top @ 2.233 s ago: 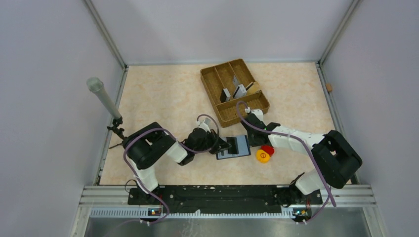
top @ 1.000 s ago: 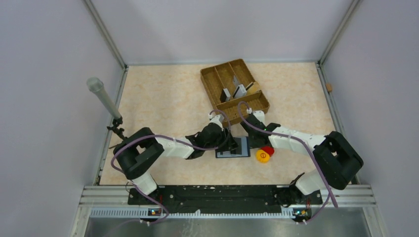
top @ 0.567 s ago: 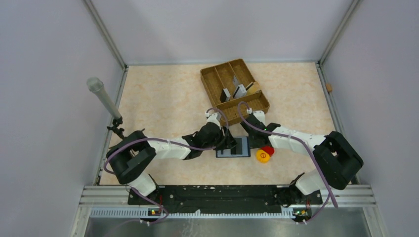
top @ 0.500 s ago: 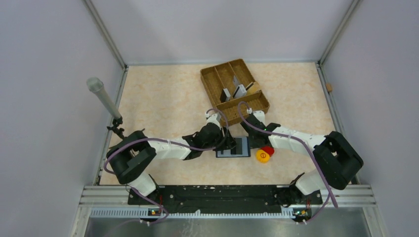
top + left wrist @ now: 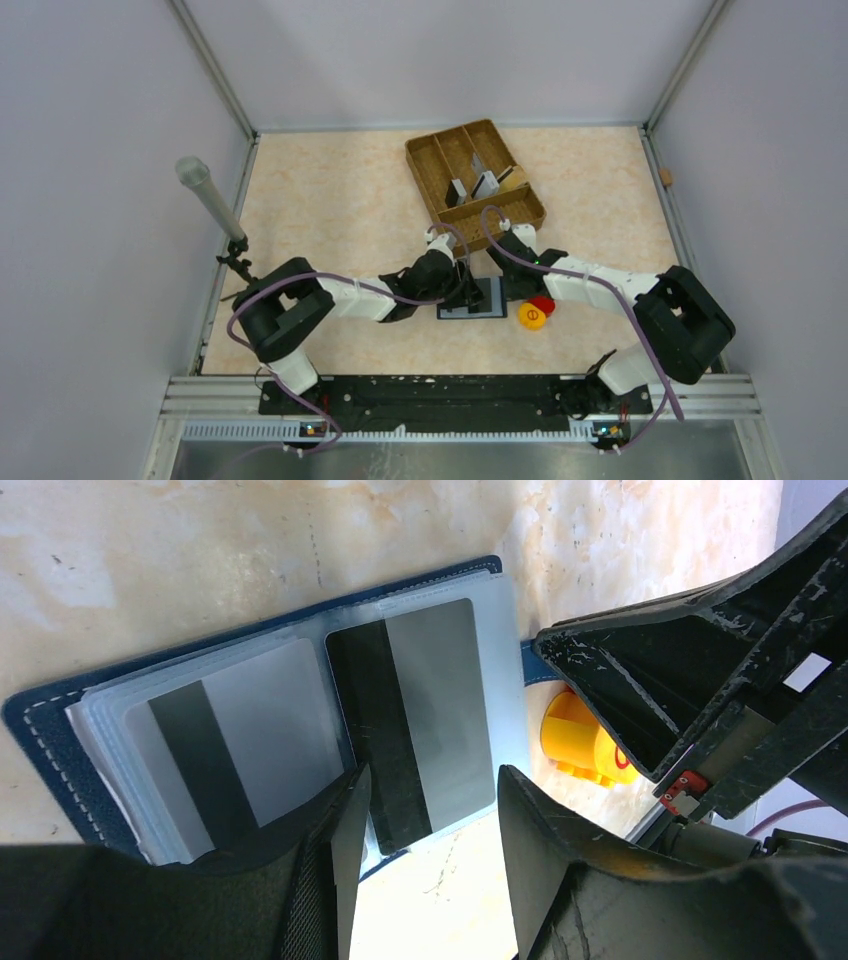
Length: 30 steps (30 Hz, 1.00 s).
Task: Put the credit cards into the card holder
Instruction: Insert the credit card into the card holder, then close the card holder at the center of the board.
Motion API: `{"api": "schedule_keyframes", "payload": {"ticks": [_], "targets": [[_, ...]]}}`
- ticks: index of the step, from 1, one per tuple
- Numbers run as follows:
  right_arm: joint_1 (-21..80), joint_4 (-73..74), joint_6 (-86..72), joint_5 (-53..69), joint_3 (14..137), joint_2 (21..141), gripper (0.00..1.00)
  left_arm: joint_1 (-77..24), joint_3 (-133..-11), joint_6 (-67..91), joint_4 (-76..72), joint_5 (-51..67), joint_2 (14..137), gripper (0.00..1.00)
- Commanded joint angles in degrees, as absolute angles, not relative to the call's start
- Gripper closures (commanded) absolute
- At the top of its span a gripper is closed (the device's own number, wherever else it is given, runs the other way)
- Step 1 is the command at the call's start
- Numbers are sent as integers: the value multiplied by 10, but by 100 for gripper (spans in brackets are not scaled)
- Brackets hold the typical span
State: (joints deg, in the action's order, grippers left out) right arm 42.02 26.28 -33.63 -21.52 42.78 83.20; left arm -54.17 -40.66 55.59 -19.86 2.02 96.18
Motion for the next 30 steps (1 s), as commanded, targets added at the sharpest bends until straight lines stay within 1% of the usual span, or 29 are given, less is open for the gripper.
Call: {"api": "schedule_keyframes", "payload": {"ticks": [1, 11, 22, 26, 30], "targets": [[426, 262, -338, -223, 435, 820, 100, -545, -423, 551, -205, 31, 978, 45], [426, 260, -340, -224, 432, 821, 100, -549, -445, 538, -234, 36, 985, 46], [426, 266, -345, -233, 431, 818, 100, -552, -439, 550, -325, 84, 1007, 46], [426, 281, -345, -235, 441, 798, 100, -551, -420, 540, -325, 68, 974, 44], [426, 309, -343, -239, 460, 765, 100, -548, -402, 526, -285, 52, 915, 38]]}}
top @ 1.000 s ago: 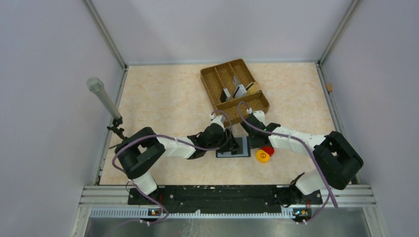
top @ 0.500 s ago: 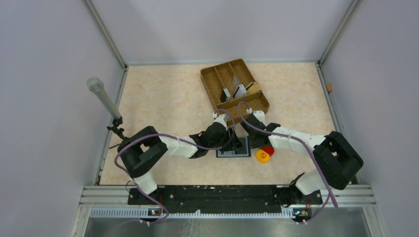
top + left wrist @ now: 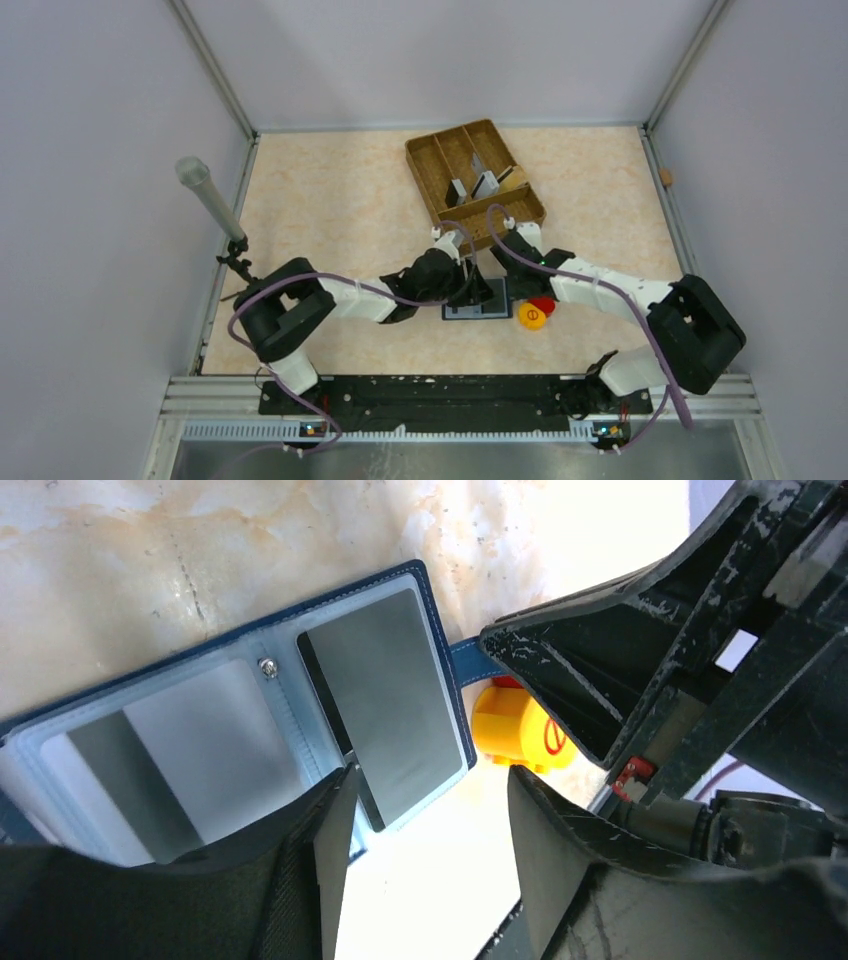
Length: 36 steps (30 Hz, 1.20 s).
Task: Put the credit cards into the card holder
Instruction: Close the card holder at the center of the board.
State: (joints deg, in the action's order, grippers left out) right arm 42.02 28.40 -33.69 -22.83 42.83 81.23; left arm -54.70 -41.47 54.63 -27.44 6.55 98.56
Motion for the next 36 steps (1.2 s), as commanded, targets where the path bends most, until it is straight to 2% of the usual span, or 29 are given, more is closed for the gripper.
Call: {"api": "schedule_keyframes", "payload": {"ticks": [1, 5, 8, 14, 17, 22, 32, 36], "targets": [[426, 317, -342, -243, 466, 760, 100, -546, -400, 521, -265, 48, 900, 37], [430, 338, -338, -241, 488, 749, 100, -529, -395, 504, -128, -13, 833, 32], [440, 350, -339, -237, 513, 751, 100, -511, -376, 488, -79, -39, 798, 29], [490, 342, -356, -219, 562, 762, 100, -446, -307, 502, -89, 26, 753, 28], [519, 334, -368, -218, 583, 787, 100, -411, -280, 505, -99, 56, 743, 31], [567, 329, -384, -224, 625, 840, 100, -383, -230, 526, -158, 87, 739, 43], [651, 293, -426, -251, 672, 911, 100, -353, -202, 535, -100, 72, 669, 44], [658, 264, -431, -233, 670, 914, 100, -353, -180, 547, -129, 82, 655, 45]]}}
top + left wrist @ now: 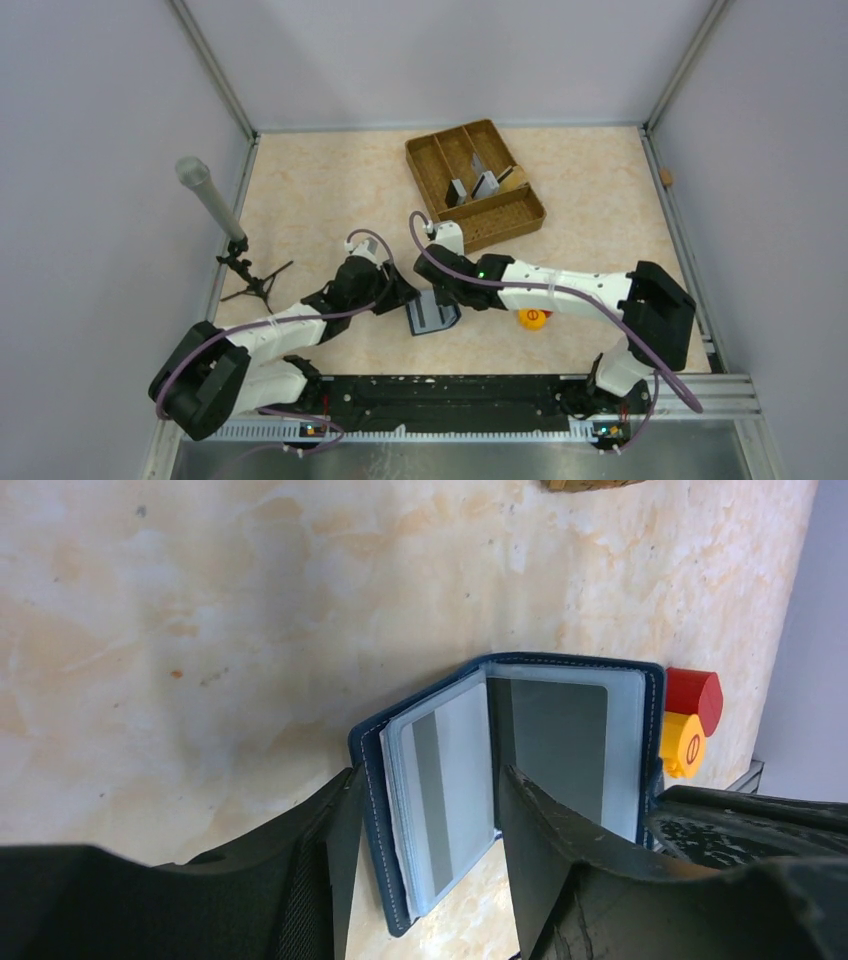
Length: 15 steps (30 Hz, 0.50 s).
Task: Put the credit cards into the card holder
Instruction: Close the card holder at the center of the board.
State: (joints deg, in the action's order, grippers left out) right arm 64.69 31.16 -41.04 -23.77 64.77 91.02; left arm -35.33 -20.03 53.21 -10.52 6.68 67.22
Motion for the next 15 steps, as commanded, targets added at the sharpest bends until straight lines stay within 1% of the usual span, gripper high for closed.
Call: {"api": "schedule_keyframes", "payload": {"ticks": [1, 11, 15], "targets": [[662, 254, -433, -227, 668, 915, 100, -353, -177, 548, -134, 83, 654, 45], [677, 168, -437, -180, 661, 943, 100, -346, -170, 547, -143, 85, 675, 45], [679, 156, -436, -167, 661, 956, 100, -323, -154, 552, -127, 78, 646, 43]]}}
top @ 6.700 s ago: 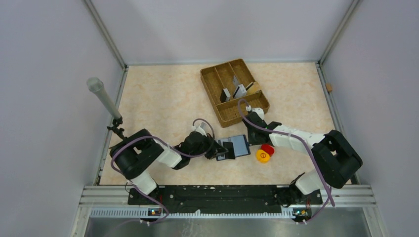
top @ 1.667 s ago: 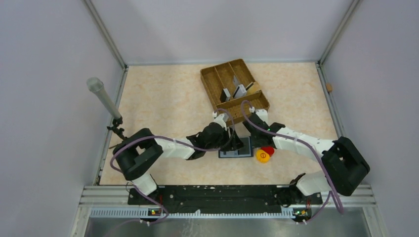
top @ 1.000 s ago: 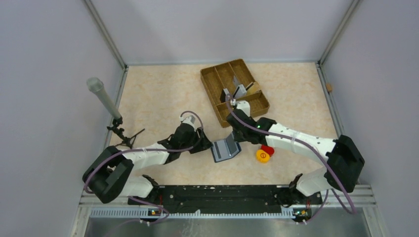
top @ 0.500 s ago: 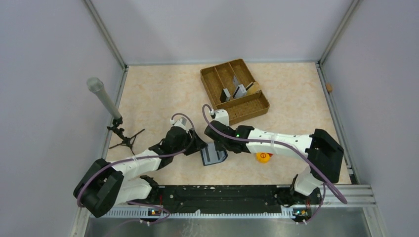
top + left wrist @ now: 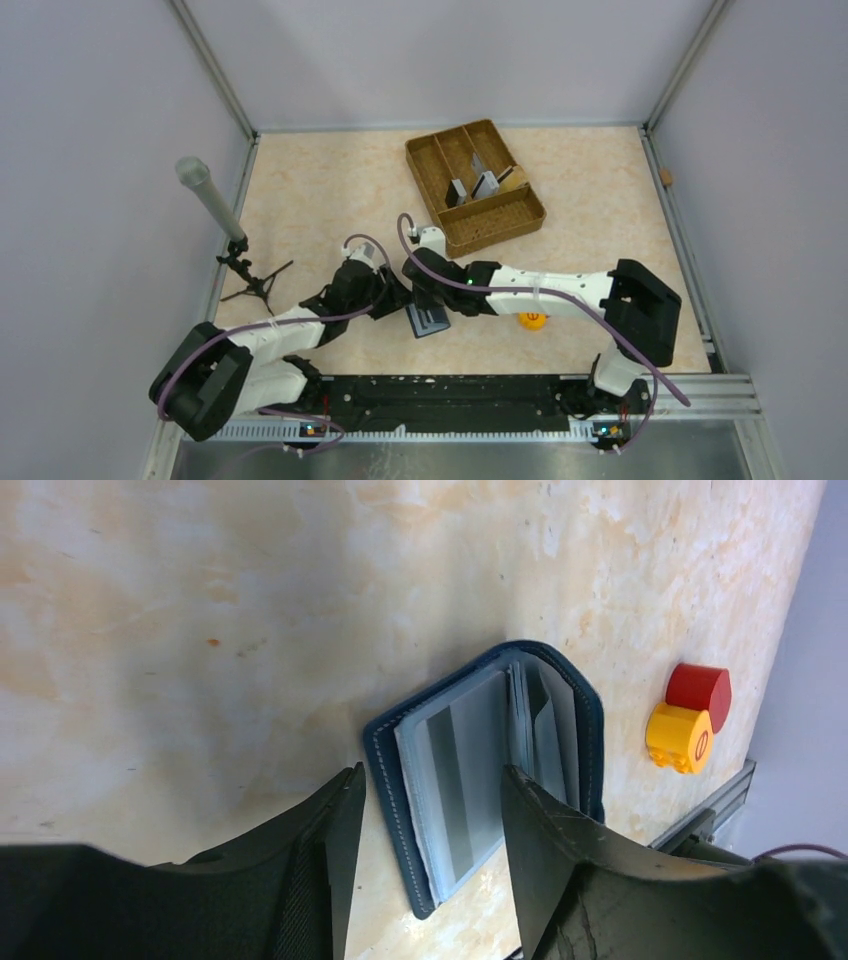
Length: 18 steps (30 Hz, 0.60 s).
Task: Put the credit cards into the card holder
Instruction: Close the card holder at the center of the board.
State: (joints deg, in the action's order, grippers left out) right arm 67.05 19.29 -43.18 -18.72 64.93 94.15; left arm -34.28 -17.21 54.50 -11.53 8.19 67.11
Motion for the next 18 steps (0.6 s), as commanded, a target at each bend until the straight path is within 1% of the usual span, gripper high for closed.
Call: {"api": "schedule_keyframes", "payload": {"ticks": [1, 3, 5, 10, 15, 18], "targets": [[679, 153, -435, -164, 660, 958, 100, -318, -153, 550, -115, 74, 631, 42], [679, 142, -434, -157, 657, 960, 100, -308, -158, 540, -76, 62, 600, 39], [679, 131, -435, -150, 653, 963, 97, -299, -169, 527, -17, 44, 567, 37], [682, 114, -422, -130, 656, 973, 85, -277, -187, 508, 88, 16, 498, 33], [691, 100, -371, -111, 653, 942, 57, -273, -201, 505, 120, 13, 448, 24], [691, 109, -349, -105, 645, 897, 41, -273, -218, 499, 131, 23, 434, 19]]}}
